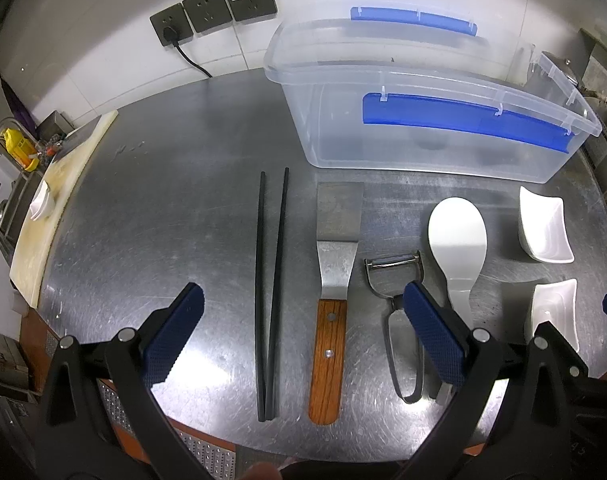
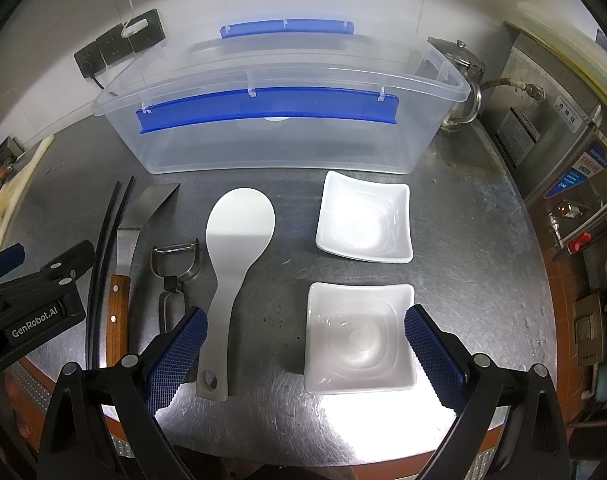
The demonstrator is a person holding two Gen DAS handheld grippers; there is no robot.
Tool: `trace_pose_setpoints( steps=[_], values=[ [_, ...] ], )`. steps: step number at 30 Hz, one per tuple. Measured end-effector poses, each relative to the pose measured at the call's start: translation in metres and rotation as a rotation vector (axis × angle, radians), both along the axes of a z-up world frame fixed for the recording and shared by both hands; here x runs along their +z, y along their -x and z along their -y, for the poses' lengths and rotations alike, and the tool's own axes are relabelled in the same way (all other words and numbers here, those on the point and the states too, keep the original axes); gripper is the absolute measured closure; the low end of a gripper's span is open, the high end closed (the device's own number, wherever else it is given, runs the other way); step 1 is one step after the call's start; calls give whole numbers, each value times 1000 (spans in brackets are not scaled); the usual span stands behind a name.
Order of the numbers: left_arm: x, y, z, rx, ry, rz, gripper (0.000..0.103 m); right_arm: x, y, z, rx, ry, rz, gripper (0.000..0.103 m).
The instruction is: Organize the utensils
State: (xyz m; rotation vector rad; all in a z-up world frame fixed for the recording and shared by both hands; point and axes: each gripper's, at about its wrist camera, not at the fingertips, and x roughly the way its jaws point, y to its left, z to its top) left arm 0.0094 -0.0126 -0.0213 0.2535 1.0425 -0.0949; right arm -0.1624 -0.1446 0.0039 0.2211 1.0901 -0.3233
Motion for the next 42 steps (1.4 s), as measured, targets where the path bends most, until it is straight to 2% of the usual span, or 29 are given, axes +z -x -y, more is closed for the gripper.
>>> trace_pose_setpoints(
  steps=[29, 34, 37, 41, 42],
  values=[
    [-1, -8, 3, -15, 9, -14, 7, -1, -5, 2, -9, -38, 5, 5],
    [3, -9, 11, -72, 63, -9, 7, 0, 0, 14, 16, -127, 44, 5],
    [7, -8, 19, -113, 87, 2, 7, 0, 5, 26, 7, -141, 49, 5],
    [5, -6, 33, -171, 114, -8, 7, 1, 20, 55, -62, -85, 69, 5],
    [3, -5, 38, -195, 121, -16, 7, -1, 23, 64, -83, -58, 51, 5]
  ],
)
